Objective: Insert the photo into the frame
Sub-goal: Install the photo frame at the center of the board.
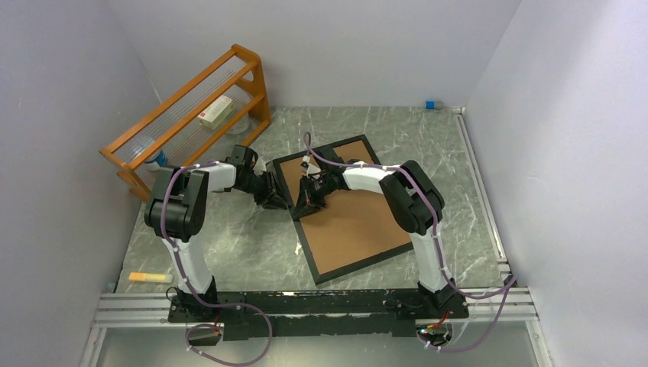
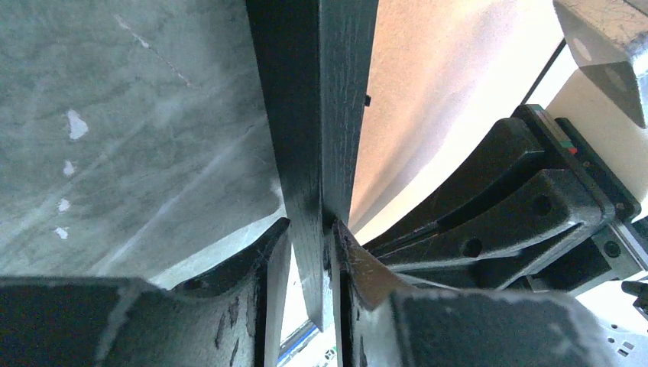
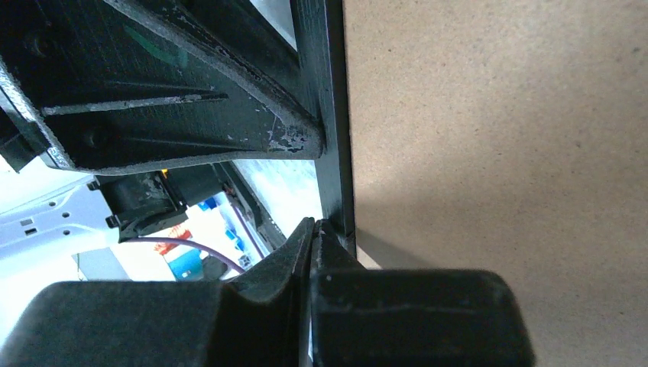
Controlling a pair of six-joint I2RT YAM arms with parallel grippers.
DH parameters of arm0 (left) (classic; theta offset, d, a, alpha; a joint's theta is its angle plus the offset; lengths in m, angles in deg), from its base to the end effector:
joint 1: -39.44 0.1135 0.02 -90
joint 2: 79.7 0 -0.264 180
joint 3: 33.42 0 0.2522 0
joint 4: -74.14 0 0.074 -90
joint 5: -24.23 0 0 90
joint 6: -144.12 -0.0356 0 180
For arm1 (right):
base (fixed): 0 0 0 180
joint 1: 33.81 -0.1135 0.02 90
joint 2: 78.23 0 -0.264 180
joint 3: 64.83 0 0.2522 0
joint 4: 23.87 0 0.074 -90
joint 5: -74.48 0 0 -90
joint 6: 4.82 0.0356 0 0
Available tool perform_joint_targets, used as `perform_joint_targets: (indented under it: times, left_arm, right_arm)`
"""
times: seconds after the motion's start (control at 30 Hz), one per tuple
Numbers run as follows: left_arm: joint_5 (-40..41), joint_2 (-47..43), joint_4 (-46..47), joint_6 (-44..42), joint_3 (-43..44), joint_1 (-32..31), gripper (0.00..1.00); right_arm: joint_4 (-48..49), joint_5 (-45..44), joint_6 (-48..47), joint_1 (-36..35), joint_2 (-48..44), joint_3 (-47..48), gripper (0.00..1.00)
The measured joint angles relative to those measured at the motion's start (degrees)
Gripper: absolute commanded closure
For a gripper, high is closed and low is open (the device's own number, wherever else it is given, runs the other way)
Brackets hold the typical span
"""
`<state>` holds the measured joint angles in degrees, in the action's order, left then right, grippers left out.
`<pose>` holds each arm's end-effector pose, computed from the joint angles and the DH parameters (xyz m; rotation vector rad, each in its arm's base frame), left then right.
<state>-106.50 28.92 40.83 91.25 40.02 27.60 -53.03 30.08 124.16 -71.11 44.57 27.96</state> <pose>0.3353 -0.0940 0.1244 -0.4296 2.8364 -1.1920 0.3283 0.2821 0.1243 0.2760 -2.7307 -1.3656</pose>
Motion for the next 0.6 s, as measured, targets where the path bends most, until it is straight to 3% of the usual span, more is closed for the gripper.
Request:
perform_joint_targets:
  times: [0.6]
  left_arm:
    - [0.2,0.0,-0.4,0.0,0.2,-0.2,0.71]
  right_arm:
    - [0.5,-0.5,0.6,2.2,-0.8,-1.9,1.00]
